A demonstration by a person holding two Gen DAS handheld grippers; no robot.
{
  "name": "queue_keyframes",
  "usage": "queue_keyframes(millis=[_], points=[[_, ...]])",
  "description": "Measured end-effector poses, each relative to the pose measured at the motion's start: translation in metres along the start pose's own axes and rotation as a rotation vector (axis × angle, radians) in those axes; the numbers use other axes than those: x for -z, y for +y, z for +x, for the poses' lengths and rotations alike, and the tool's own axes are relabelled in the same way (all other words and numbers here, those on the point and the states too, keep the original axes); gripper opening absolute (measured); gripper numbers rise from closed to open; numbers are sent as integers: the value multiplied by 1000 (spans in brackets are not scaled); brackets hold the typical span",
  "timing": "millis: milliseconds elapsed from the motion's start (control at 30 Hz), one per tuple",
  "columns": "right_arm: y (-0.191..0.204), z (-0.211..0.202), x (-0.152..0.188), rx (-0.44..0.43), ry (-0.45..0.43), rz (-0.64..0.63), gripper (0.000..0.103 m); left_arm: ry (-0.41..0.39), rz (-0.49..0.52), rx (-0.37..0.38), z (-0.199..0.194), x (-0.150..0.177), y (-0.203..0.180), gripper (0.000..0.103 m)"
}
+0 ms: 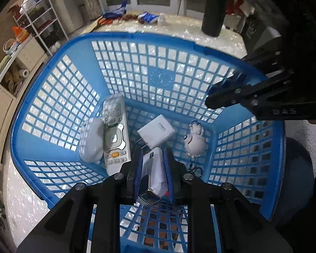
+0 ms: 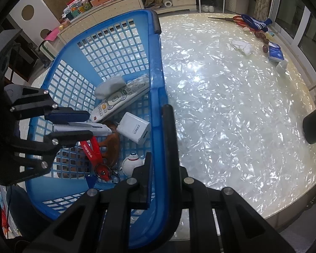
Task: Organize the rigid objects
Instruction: 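Carry the dongle over the basket and open the left tool, then move the left tool to the brown checkered case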
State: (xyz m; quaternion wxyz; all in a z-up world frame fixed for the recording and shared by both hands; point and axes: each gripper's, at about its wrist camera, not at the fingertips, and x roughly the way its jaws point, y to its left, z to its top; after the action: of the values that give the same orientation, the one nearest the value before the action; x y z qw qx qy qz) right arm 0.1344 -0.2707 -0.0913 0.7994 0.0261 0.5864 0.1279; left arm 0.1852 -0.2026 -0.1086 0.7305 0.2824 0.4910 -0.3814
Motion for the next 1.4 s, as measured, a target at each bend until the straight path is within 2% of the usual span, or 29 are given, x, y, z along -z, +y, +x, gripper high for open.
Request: queue_keyframes(millis=[33, 100, 167, 333, 533, 700, 900, 1067, 1400], points=[[0, 0, 0, -1, -1, 0, 12, 2, 0, -8, 0, -1, 0, 36], [0, 0, 0, 0, -1, 0, 12, -5, 6, -6, -2, -2, -1, 65], [1, -1, 1, 0, -1, -1, 12, -13, 6, 22, -5, -3, -2, 78], [0, -1, 1, -2, -2, 2, 12, -8, 11, 51, -16, 0, -1, 97], [0, 0, 1, -2, 0, -2, 12, -14, -3, 43, -49, 12, 13, 100], [2, 0, 0, 9, 6, -10, 12, -39, -6, -1, -83, 24, 19, 100], [5, -1, 1, 23, 9, -17, 12, -16, -30, -39, -101, 53, 27, 100], [9, -3, 3, 36, 11, -22, 14, 20, -63, -49, -99, 87, 31, 100], [10, -4, 3, 46, 16, -26, 14, 115, -44, 24, -52, 135, 6, 100]])
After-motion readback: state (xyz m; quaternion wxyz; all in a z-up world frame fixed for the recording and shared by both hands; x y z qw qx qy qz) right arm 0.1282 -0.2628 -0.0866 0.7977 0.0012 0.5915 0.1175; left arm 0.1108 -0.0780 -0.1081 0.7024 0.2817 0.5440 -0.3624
